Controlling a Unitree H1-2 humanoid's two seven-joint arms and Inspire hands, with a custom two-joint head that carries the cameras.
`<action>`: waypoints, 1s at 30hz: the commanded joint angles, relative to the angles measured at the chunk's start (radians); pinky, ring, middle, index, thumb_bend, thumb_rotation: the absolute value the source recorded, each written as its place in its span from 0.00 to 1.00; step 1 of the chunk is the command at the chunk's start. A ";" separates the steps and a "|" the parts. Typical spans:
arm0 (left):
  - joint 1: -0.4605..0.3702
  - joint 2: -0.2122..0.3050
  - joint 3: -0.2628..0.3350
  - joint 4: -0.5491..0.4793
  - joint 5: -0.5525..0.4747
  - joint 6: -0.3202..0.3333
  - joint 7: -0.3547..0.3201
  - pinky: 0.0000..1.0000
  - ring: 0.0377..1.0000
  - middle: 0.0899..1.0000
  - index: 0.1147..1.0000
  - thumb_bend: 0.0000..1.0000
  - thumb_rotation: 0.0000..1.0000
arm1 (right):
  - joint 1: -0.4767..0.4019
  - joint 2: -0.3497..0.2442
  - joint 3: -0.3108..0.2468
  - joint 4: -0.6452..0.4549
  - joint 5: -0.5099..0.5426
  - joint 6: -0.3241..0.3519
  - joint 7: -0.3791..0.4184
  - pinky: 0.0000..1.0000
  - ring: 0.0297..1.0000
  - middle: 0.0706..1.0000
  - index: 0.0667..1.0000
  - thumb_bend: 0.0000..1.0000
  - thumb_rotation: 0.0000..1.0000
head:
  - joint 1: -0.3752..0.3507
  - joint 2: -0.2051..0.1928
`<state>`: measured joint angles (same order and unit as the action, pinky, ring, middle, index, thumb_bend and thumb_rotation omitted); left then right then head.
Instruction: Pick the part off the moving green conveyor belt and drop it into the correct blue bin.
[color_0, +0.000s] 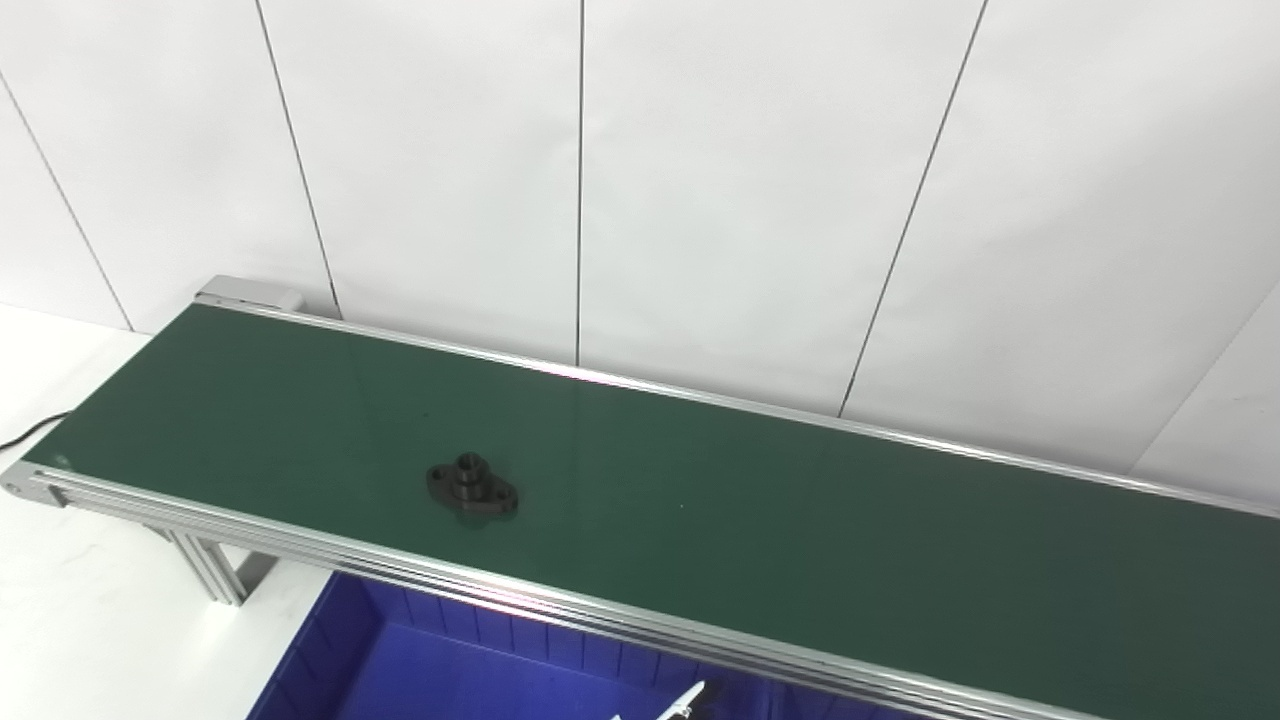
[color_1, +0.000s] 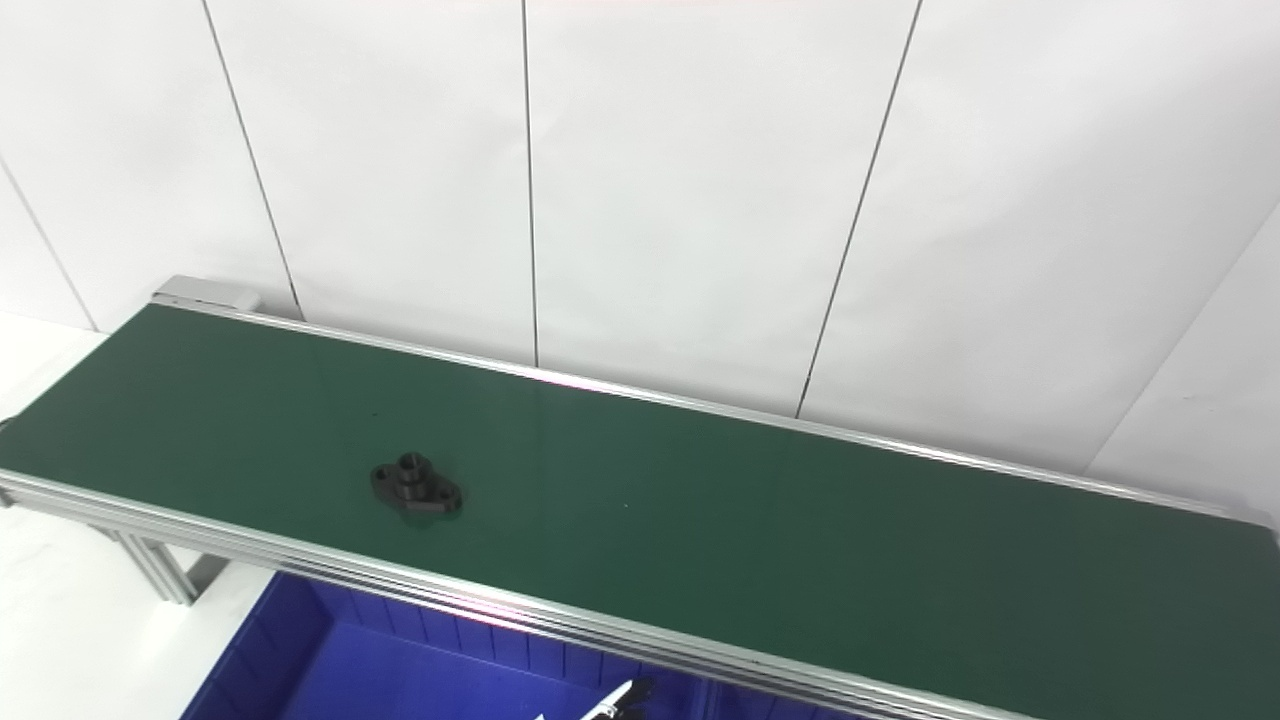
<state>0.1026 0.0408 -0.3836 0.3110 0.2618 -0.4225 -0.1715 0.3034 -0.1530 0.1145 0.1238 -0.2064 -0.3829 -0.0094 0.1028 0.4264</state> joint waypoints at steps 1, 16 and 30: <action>-0.020 -0.016 -0.007 -0.009 -0.011 -0.044 0.014 0.88 0.97 1.00 1.00 0.76 0.55 | -0.008 -0.011 -0.007 -0.011 0.022 -0.066 0.005 0.95 0.98 1.00 1.00 0.60 0.82 | -0.003 0.000; -0.072 0.016 -0.053 0.040 -0.019 -0.047 0.047 0.90 0.98 1.00 1.00 0.75 0.58 | -0.102 -0.038 -0.043 -0.038 0.017 -0.086 -0.085 0.90 0.94 0.96 0.99 0.73 0.80 | -0.197 0.047; -0.084 0.055 -0.024 0.022 -0.040 -0.042 -0.003 1.00 1.00 1.00 1.00 0.69 0.73 | -0.320 0.019 -0.048 -0.270 -0.080 0.163 -0.034 0.80 0.87 0.90 0.95 0.76 0.71 | -0.437 0.102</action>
<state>0.0449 0.0887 -0.4126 0.3616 0.2269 -0.4276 -0.1685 0.0178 -0.1444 0.0603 -0.1017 -0.2716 -0.2600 -0.0552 -0.3235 0.5230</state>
